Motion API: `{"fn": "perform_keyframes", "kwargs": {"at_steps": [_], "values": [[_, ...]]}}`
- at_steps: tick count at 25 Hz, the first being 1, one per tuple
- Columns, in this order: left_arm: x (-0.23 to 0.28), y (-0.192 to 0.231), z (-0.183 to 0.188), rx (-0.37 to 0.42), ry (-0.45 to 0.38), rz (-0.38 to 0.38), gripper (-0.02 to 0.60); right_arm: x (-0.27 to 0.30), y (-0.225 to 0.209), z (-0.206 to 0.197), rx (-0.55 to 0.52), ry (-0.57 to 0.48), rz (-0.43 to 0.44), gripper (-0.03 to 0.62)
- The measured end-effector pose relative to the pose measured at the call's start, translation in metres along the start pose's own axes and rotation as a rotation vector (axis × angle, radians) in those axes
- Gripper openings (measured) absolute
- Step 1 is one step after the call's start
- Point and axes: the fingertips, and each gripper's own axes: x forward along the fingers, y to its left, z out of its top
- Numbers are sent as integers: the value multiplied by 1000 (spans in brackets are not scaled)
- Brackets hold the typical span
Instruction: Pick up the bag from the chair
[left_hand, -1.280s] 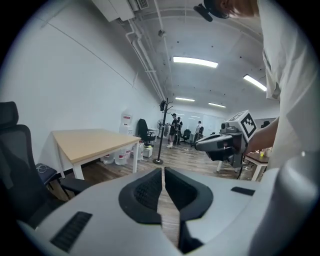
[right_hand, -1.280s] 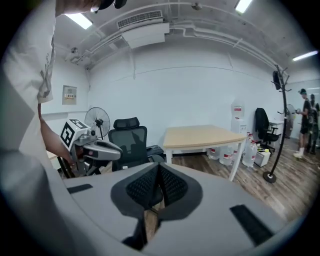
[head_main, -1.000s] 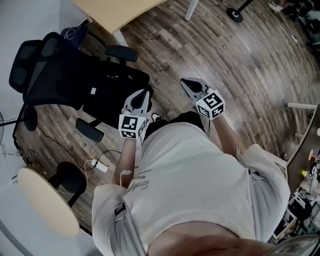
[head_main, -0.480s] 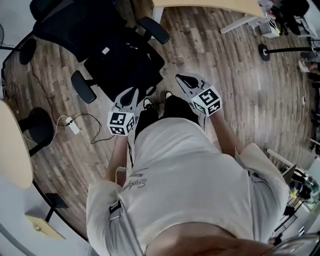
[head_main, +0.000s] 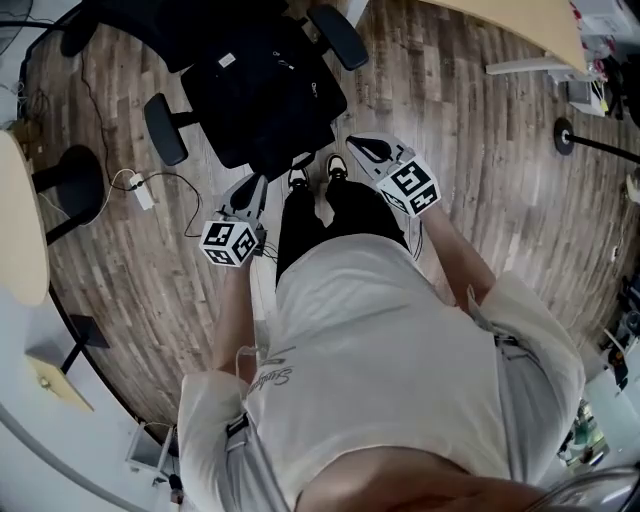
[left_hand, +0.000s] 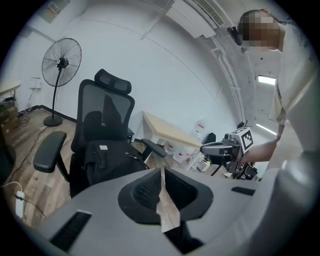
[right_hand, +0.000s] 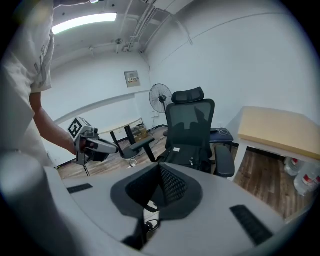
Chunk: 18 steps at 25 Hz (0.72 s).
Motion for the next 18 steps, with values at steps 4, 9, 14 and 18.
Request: {"fn": "perform_keyframes", "kwargs": {"at_steps": [4,9,14,18], "values": [[11,7,-24,-52,15,89,29,24,-10,-35,-38,76,111,-6],[21,22,-59,-130,47,80,31,66,-8,-80,-23,152,201,47],[37,46,-90,-178,75,32,34,98,-13,-134,-87,294,205,86],[61,63,-124,-139,184,7,136,116,-25,-164,-62,343,199,97]]}}
